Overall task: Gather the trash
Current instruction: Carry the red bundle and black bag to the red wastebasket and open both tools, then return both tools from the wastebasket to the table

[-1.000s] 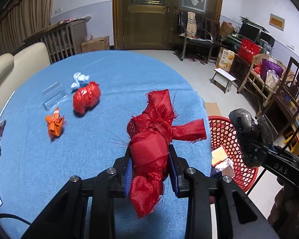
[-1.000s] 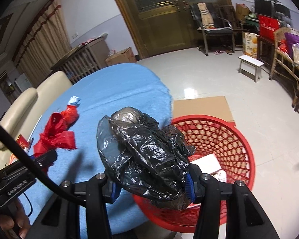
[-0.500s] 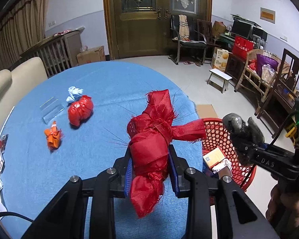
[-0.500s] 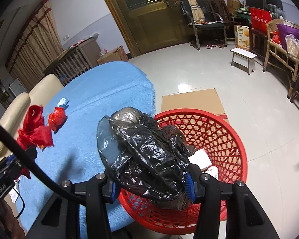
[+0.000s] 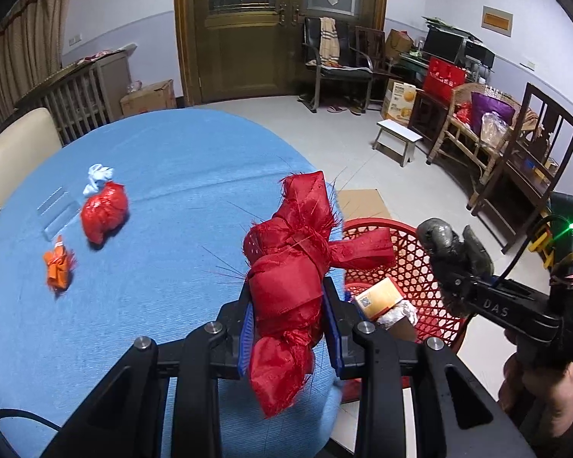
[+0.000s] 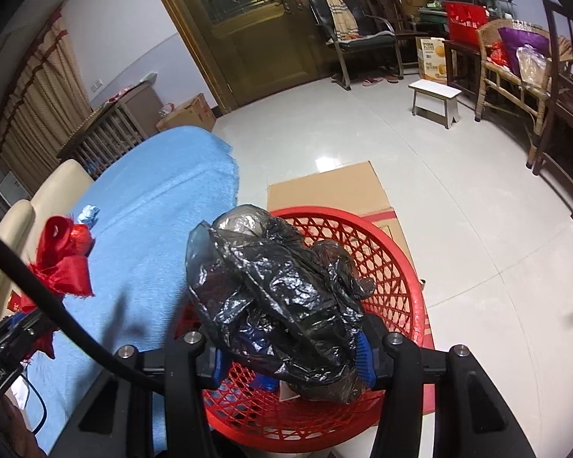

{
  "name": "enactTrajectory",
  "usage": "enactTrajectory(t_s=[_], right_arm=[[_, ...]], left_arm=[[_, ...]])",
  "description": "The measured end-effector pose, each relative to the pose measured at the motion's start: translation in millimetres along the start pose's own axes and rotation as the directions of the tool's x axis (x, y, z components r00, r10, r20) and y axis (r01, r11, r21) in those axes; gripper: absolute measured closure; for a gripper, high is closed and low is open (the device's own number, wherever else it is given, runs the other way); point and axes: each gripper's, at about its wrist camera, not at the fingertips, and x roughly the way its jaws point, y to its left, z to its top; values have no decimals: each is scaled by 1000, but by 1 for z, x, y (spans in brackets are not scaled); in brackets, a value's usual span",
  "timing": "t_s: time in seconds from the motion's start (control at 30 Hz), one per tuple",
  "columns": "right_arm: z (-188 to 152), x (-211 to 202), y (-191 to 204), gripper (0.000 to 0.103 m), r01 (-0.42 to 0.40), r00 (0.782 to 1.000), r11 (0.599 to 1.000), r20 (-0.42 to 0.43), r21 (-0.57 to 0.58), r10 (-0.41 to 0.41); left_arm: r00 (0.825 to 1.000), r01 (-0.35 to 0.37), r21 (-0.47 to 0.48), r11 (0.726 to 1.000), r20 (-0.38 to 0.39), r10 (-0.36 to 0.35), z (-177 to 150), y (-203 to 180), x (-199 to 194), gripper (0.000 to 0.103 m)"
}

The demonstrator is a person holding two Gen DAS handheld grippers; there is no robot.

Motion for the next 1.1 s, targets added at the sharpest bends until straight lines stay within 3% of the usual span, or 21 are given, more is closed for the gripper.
enactTrajectory(t_s=[0.07, 0.17, 0.93, 1.03, 1.1], right_arm=[[-1, 3, -4, 45, -3, 1000, 1000, -11, 13, 3], [-2, 9, -10, 27, 17, 999, 999, -31, 34, -15], [16, -38, -48, 27, 3, 994, 990, 112, 138, -19], [17, -42, -53, 27, 6, 993, 989, 118, 149, -24], [17, -44, -56, 27, 7, 992, 988, 122, 157, -27]], left_arm=[[1000, 10, 6, 1000, -6, -10, 0, -6, 3, 70], [1000, 20, 13, 1000, -18, -20, 0, -12, 8, 70], [994, 79, 108, 991, -86, -69, 9, -63, 41, 70], [992, 78, 120, 990, -104, -66, 9, -68, 48, 64], [990, 81, 131, 988, -123, -65, 10, -73, 55, 46]])
